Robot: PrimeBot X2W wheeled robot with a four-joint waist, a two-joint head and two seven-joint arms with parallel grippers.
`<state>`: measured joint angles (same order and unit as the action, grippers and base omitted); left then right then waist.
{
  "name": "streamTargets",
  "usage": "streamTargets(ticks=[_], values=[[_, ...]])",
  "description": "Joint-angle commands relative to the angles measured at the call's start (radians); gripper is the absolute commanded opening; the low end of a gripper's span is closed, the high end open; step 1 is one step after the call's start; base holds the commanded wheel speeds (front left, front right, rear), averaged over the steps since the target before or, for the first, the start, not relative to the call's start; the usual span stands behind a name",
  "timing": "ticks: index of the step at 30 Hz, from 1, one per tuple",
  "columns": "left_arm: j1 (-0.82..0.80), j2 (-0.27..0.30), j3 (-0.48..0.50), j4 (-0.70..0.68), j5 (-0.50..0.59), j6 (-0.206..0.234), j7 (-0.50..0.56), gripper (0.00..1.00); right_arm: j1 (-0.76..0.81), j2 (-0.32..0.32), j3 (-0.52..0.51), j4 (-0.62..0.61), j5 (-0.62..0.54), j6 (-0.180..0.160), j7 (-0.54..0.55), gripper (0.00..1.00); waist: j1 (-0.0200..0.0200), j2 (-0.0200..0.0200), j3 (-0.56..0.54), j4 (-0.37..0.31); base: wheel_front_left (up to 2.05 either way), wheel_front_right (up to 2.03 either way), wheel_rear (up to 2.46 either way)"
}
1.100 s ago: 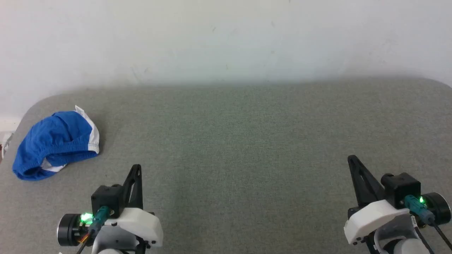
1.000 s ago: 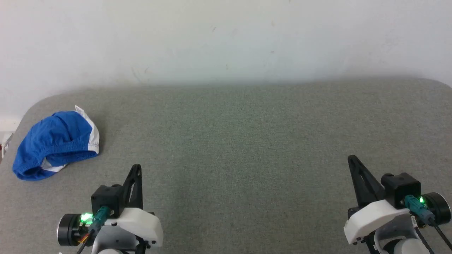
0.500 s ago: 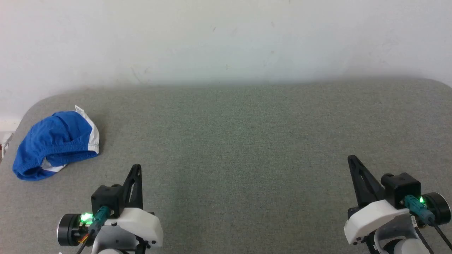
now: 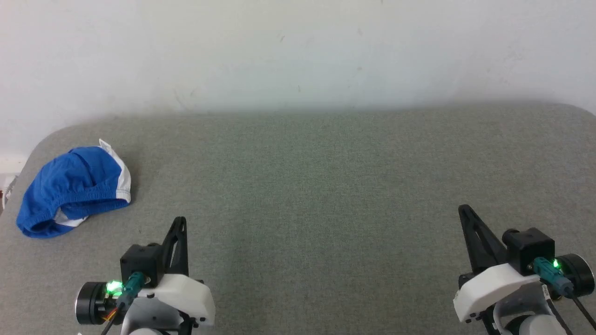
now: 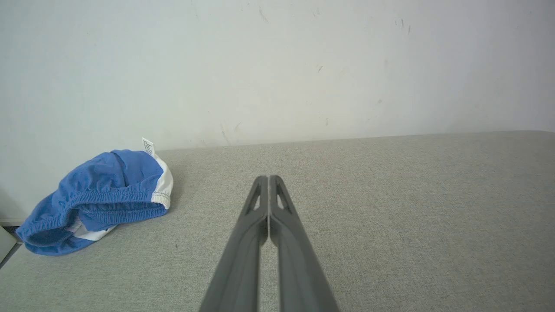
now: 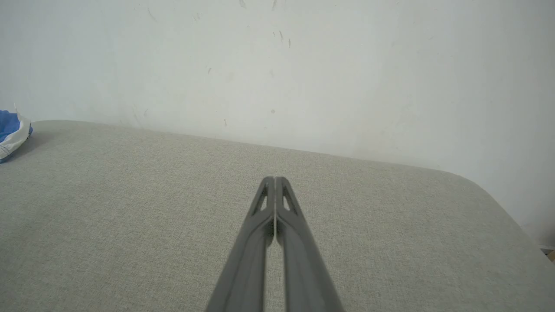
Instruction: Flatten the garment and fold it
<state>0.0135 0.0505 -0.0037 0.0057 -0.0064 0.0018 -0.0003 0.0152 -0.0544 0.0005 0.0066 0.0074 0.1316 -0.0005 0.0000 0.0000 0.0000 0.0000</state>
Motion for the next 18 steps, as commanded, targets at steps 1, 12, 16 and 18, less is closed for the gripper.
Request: streamTargets(ticks=[1,12,16,18], values=[[-0.013,0.000,0.004,-0.006,0.006,-0.002,0.000,0.00,-0.015,0.004,0.000,-0.007,-0.007,-0.001,0.000,0.00,0.0000,0.0000,0.000,0.000,0.00,0.00,0.00],[0.000,0.000,-0.003,0.004,-0.005,0.001,-0.005,1.00,0.001,-0.001,-0.001,0.004,0.006,0.000,-0.005,1.00,0.0000,0.0000,0.000,0.000,0.00,0.00,0.00],[0.001,0.000,-0.006,0.008,-0.013,0.003,-0.014,1.00,0.003,-0.001,-0.004,0.004,0.014,0.000,-0.014,1.00,0.0000,0.0000,0.001,0.001,0.00,0.00,0.00],[0.001,0.000,-0.007,0.010,-0.017,0.004,-0.018,1.00,0.004,-0.001,-0.005,0.005,0.017,0.000,-0.018,1.00,0.0000,0.0000,0.001,0.003,0.00,0.00,0.00]])
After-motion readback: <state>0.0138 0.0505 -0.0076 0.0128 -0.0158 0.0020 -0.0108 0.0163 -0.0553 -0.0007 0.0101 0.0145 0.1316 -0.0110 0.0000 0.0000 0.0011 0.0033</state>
